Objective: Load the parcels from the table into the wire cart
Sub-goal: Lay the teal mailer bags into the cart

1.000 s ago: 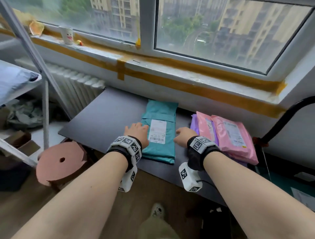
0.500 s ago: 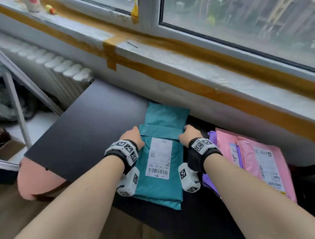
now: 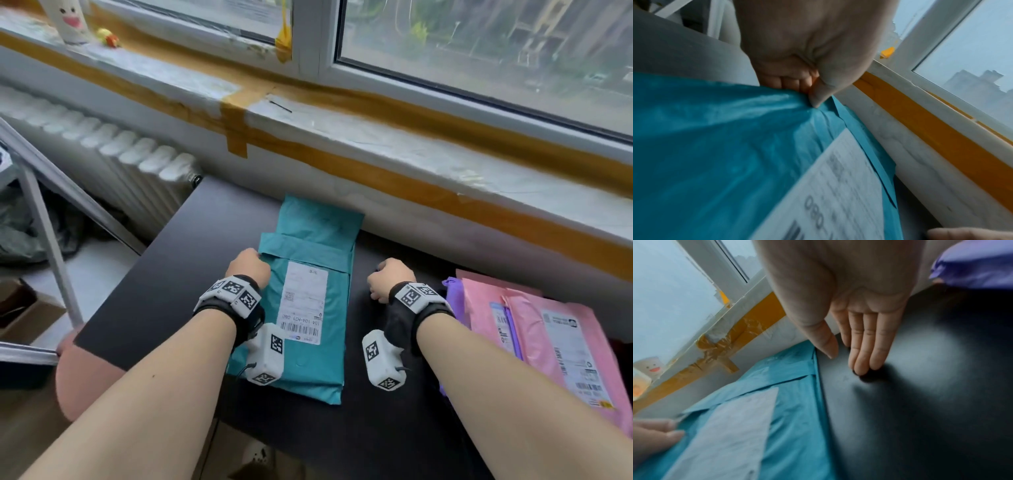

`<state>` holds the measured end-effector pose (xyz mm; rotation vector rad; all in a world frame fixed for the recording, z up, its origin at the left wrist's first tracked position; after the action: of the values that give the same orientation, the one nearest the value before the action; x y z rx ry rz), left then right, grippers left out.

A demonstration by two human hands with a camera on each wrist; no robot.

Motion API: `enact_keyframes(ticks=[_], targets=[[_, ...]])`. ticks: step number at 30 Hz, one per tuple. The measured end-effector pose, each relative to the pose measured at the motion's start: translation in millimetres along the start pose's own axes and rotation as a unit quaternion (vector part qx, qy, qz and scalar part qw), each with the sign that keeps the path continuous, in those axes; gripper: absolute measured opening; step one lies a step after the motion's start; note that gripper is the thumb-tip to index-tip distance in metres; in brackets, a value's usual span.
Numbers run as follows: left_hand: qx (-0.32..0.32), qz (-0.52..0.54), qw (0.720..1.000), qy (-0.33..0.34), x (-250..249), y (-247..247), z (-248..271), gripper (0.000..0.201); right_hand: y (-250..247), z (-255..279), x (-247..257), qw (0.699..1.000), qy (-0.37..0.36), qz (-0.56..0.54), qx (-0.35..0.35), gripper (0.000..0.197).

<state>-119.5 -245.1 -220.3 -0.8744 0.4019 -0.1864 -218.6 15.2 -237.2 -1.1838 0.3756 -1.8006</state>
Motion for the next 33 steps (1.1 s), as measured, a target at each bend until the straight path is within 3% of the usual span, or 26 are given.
enact_keyframes(ticks=[1, 4, 8, 13, 18, 24, 29, 33], targets=[[0.013, 0.001, 1.000, 0.003, 2, 3, -2, 0.027, 9, 1, 5, 0.999, -0.008, -0.030, 0.009, 0.006], [0.039, 0.017, 0.999, -0.002, 13, 11, -7, 0.028, 34, 2, 18, 0.995, -0.009, -0.096, 0.020, 0.025], [0.051, 0.033, 0.998, -0.024, 29, 14, -16, 0.033, 54, 6, 24, 0.985, 0.043, -0.168, 0.025, 0.015], [0.056, 0.031, 0.998, -0.021, 36, 14, -24, 0.033, 63, 13, 30, 0.978, 0.039, -0.193, 0.066, 0.017], [0.022, 0.027, 0.999, -0.007, 34, -1, -27, 0.031, 53, 9, 26, 0.975, 0.023, -0.219, 0.000, 0.028], [-0.038, 0.039, 0.999, -0.001, 38, -40, -30, 0.032, -1, 3, 18, 0.972, -0.032, -0.193, -0.133, 0.027], [-0.062, 0.081, 0.987, 0.126, 0, -54, 3, 0.060, -40, 53, 58, 0.972, -0.094, -0.111, -0.186, 0.020], [0.017, 0.086, 0.970, 0.227, -43, -38, 46, 0.062, -67, 86, 70, 0.961, -0.130, -0.103, -0.221, 0.016]])
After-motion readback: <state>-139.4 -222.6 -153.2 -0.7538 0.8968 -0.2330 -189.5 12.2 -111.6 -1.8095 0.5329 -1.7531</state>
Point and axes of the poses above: each hand's wrist, its own z-axis away from the middle knuckle, its own y-axis out of the palm, x = y × z, the point moved 9 cm from there along -z, towards the middle knuckle, and after that the axes turned 14 degrees about -y, right-handed, at the moved point
